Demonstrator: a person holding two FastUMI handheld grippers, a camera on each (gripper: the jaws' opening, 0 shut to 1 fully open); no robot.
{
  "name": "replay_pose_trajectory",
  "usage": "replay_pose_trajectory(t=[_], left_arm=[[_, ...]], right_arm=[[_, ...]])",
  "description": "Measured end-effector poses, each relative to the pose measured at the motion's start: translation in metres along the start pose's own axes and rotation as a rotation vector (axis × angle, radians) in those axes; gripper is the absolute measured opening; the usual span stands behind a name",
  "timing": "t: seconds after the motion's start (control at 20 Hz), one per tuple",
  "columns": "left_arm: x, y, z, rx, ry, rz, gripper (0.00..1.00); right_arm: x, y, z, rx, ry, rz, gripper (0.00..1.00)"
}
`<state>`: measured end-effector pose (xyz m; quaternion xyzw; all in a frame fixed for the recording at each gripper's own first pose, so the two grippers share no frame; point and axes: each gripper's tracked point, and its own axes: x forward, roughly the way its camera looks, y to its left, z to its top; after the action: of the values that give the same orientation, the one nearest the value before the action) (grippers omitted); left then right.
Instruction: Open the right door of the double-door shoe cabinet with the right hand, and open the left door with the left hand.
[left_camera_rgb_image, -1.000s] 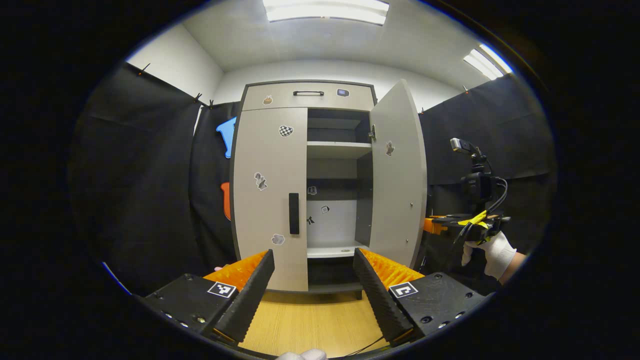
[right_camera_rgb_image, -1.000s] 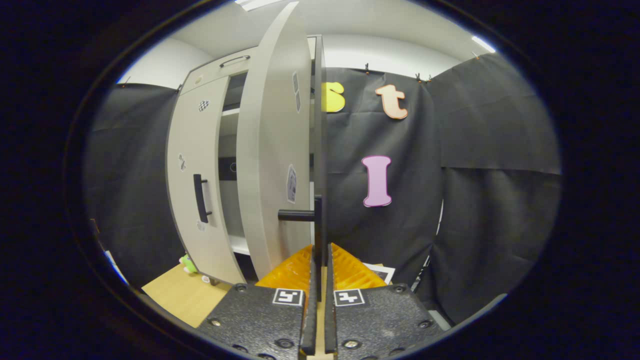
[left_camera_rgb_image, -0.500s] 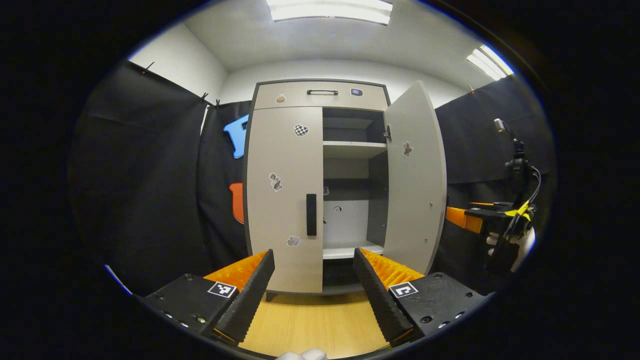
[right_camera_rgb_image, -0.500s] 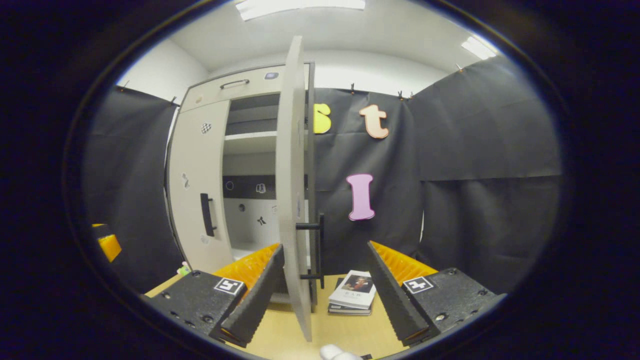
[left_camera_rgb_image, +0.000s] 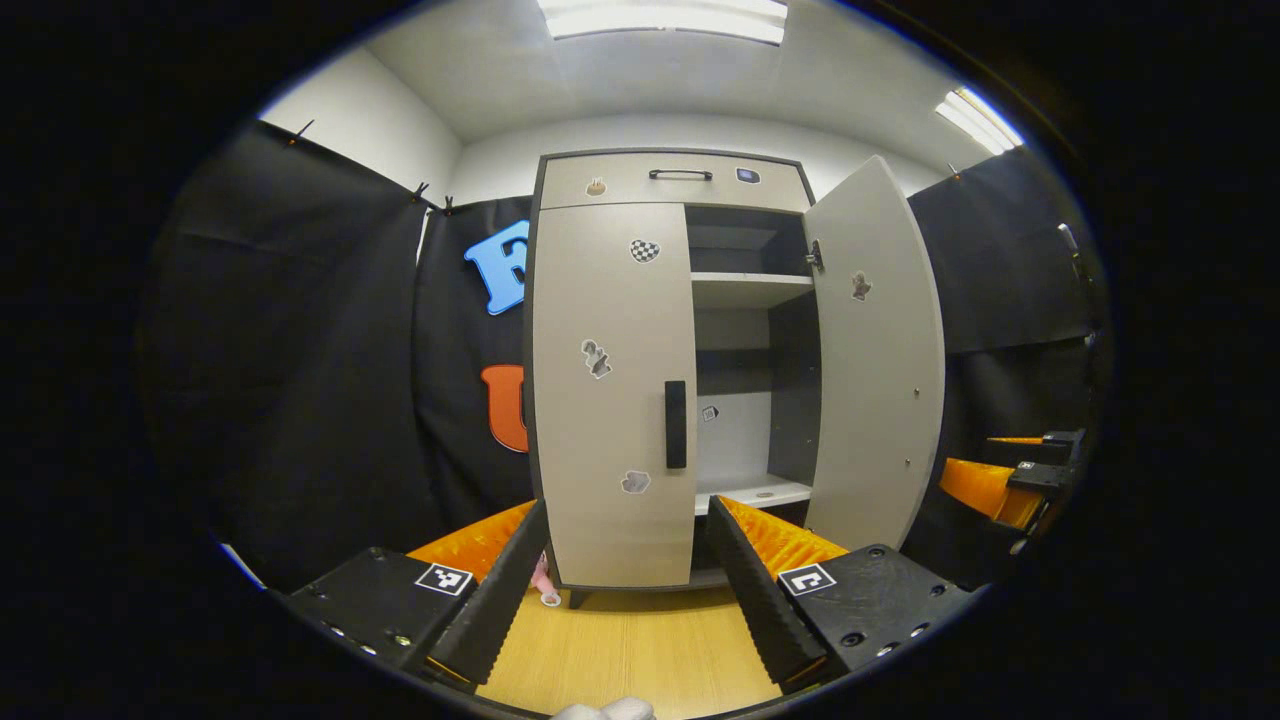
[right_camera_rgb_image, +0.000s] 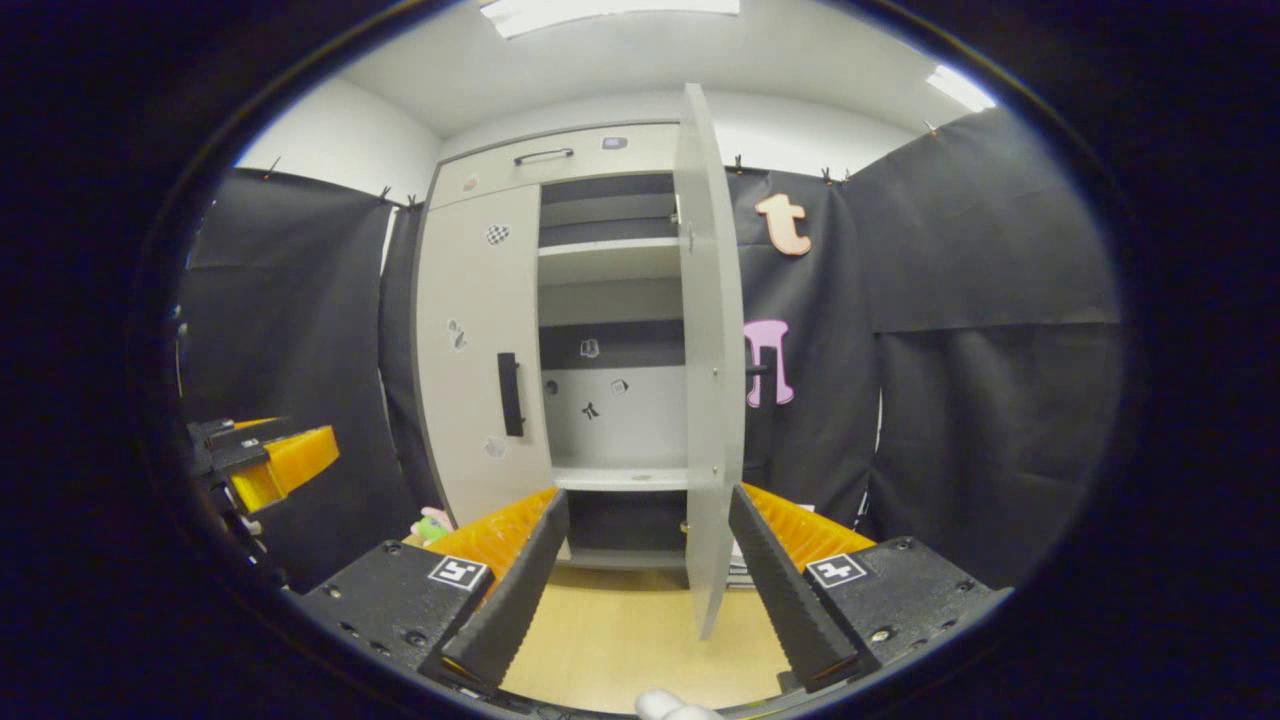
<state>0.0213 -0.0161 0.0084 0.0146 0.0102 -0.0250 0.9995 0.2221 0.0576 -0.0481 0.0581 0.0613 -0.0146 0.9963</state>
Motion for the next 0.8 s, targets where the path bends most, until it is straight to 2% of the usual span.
replay_pose_trajectory(t=[0.05, 0.1, 0.25, 0.3, 0.35, 0.8], left_arm=[[0.004, 0.001, 0.000, -0.004, 0.002, -0.004, 0.95], [0.009, 0.001, 0.001, -0.008, -0.004, -0.008, 0.95], [0.032, 0.002, 0.000, -0.003, -0.009, -0.017, 0.95], [0.042, 0.004, -0.002, -0.009, -0.008, -0.013, 0.95], [0.053, 0.003, -0.001, -0.020, -0.011, -0.019, 0.95], [0.171, -0.011, 0.001, -0.036, -0.017, -0.040, 0.95]], right_arm=[[-0.002, 0.002, -0.002, -0.005, 0.016, 0.010, 0.96], [-0.004, 0.000, -0.003, -0.005, 0.025, 0.004, 1.00], [-0.008, 0.000, -0.003, 0.003, 0.023, -0.014, 0.96], [-0.006, -0.002, -0.003, -0.007, 0.021, -0.024, 1.00], [-0.007, -0.004, -0.002, -0.017, 0.021, -0.030, 0.96], [-0.011, -0.017, -0.004, -0.049, 0.044, -0.077, 0.96]])
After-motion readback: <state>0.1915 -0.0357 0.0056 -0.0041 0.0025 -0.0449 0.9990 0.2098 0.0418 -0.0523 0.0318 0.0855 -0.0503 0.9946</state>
